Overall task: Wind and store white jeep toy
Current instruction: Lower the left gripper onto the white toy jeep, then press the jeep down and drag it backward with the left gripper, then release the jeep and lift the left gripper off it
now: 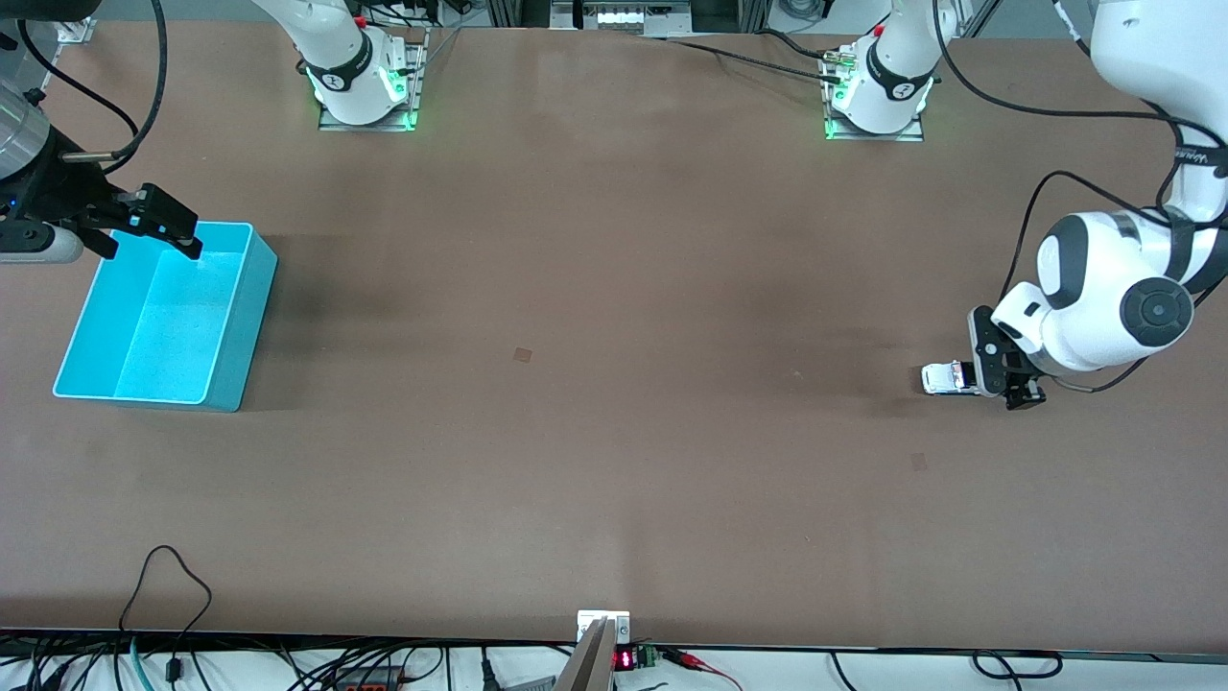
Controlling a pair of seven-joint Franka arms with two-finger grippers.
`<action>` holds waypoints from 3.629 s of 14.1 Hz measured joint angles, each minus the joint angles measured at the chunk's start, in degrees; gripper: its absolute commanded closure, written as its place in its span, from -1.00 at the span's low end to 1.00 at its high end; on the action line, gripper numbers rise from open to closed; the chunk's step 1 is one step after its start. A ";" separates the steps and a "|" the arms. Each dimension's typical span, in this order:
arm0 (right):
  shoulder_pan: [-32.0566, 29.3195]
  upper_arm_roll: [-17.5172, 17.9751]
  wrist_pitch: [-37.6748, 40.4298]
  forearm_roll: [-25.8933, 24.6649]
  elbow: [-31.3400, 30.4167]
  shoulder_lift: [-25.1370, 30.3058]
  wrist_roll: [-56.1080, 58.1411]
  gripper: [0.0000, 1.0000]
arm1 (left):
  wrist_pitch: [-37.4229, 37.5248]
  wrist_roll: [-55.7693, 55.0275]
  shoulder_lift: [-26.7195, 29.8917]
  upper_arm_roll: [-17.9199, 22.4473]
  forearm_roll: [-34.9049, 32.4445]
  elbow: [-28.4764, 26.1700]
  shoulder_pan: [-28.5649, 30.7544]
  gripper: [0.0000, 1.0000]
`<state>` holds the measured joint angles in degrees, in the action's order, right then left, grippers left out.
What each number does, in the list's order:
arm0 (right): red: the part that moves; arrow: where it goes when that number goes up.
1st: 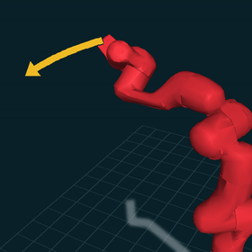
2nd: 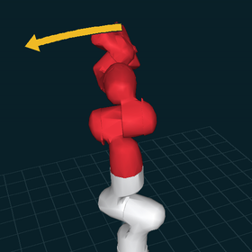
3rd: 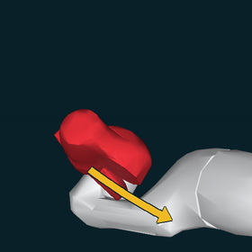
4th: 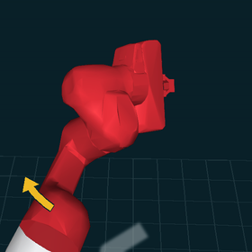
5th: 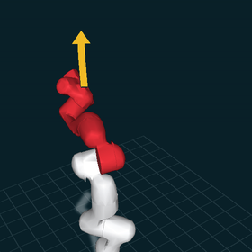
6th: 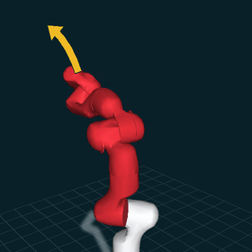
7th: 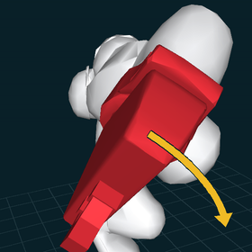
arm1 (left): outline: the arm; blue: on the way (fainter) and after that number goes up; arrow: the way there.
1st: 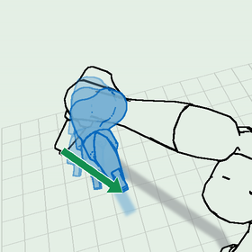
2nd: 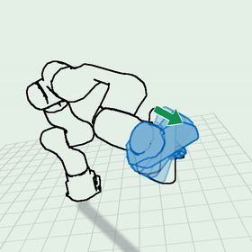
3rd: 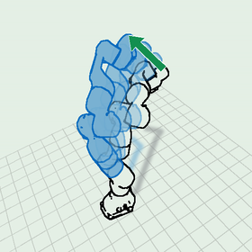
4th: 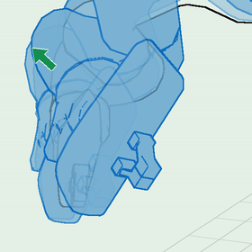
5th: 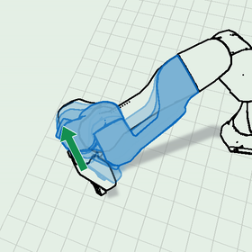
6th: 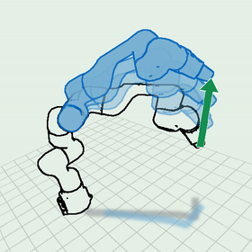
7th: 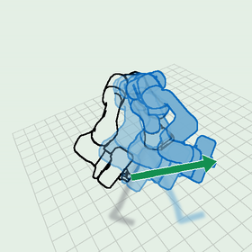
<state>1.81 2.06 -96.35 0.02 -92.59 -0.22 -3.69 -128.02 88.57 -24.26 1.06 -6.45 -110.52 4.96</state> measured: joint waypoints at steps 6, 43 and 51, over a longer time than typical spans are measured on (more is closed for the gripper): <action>0.20 0.08 0.00 0.00 0.00 0.00 0.00 -1.00 | -10.04 1.62 -1.95 -0.01 0.00 -4.24 1.41 -0.98; 0.79 0.12 0.00 0.00 0.01 0.00 -0.08 -1.00 | -13.69 25.24 -7.68 -0.55 0.00 1.60 20.12 0.48; 0.77 0.11 0.00 0.00 0.01 0.00 -0.09 -1.00 | -10.83 26.04 -9.75 -0.72 0.00 2.26 20.57 -1.00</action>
<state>2.59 2.17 -96.35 0.01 -92.58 -0.22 -3.78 -138.85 114.61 -34.01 0.35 -6.45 -108.26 25.53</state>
